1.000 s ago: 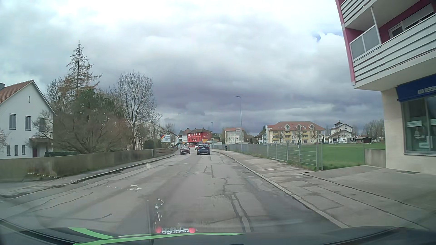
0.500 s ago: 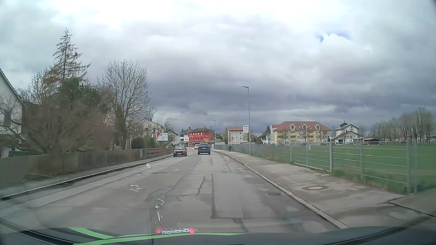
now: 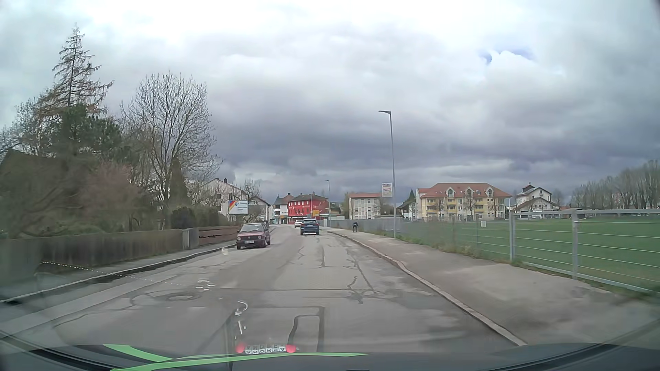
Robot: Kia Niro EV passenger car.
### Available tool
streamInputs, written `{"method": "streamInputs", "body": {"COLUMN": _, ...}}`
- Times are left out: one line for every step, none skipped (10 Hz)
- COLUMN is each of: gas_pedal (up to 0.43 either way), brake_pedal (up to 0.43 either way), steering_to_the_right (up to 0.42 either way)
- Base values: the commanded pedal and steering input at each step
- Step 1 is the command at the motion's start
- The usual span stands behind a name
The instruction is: Follow the waypoints while adhering to traffic rules and regulations
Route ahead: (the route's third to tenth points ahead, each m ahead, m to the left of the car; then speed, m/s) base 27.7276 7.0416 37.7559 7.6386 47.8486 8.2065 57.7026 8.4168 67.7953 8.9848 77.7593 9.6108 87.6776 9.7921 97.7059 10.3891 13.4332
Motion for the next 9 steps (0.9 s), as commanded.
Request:
{"method": "streamInputs", "body": {"gas_pedal": 0.110, "brake_pedal": 0.000, "steering_to_the_right": -0.007}}
{"method": "streamInputs", "body": {"gas_pedal": 0.110, "brake_pedal": 0.000, "steering_to_the_right": -0.007}}
{"method": "streamInputs", "body": {"gas_pedal": 0.110, "brake_pedal": 0.000, "steering_to_the_right": -0.007}}
{"method": "streamInputs", "body": {"gas_pedal": 0.110, "brake_pedal": 0.000, "steering_to_the_right": -0.007}}
{"method": "streamInputs", "body": {"gas_pedal": 0.110, "brake_pedal": 0.000, "steering_to_the_right": -0.008}}
{"method": "streamInputs", "body": {"gas_pedal": 0.110, "brake_pedal": 0.000, "steering_to_the_right": -0.008}}
{"method": "streamInputs", "body": {"gas_pedal": 0.110, "brake_pedal": 0.000, "steering_to_the_right": -0.008}}
{"method": "streamInputs", "body": {"gas_pedal": 0.110, "brake_pedal": 0.000, "steering_to_the_right": -0.008}}
{"method": "streamInputs", "body": {"gas_pedal": 0.110, "brake_pedal": 0.000, "steering_to_the_right": -0.008}}
